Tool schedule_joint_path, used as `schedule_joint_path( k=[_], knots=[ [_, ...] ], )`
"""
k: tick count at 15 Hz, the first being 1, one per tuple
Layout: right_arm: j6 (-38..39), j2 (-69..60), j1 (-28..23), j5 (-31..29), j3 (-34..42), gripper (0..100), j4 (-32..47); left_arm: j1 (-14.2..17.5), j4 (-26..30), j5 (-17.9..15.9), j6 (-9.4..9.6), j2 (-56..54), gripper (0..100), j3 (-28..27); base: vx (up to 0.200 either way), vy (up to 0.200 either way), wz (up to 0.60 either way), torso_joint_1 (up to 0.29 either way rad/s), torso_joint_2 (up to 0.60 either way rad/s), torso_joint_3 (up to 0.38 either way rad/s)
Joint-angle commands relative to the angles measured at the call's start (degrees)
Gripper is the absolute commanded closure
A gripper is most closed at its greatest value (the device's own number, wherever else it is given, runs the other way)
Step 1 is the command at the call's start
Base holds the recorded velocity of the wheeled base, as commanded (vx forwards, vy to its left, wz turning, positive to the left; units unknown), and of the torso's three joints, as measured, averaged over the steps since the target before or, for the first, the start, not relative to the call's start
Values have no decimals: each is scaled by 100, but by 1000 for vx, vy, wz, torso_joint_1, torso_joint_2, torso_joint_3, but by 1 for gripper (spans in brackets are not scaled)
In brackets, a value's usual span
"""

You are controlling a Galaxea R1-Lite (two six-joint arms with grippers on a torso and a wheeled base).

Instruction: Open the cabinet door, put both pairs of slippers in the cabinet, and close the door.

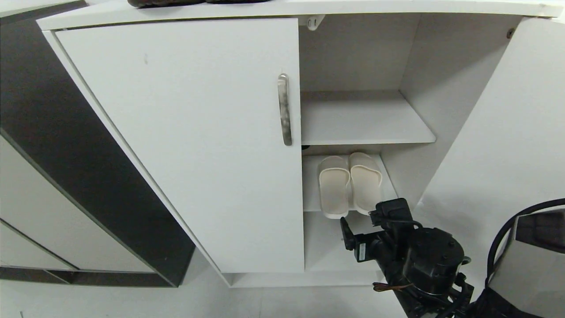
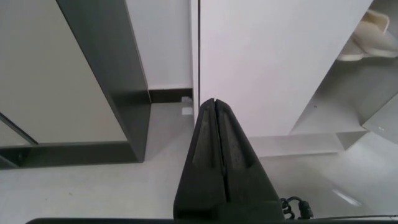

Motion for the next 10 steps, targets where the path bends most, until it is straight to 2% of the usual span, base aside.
schedule_joint_path(
  k=[1,6,10],
  knots=[
    [-2,-67,20,29,81,0,-6,4,0,-2,-1,9,100,0,0,0,0,7,2,198],
    [-37,-410,38,890,881,0,-6,4,0,7,-1,9,100,0,0,0,0,0,4,201],
    [-28,-823,82,1364,1144,0,-6,4,0,-2,-1,9,100,0,0,0,0,1,2,172]
  ],
)
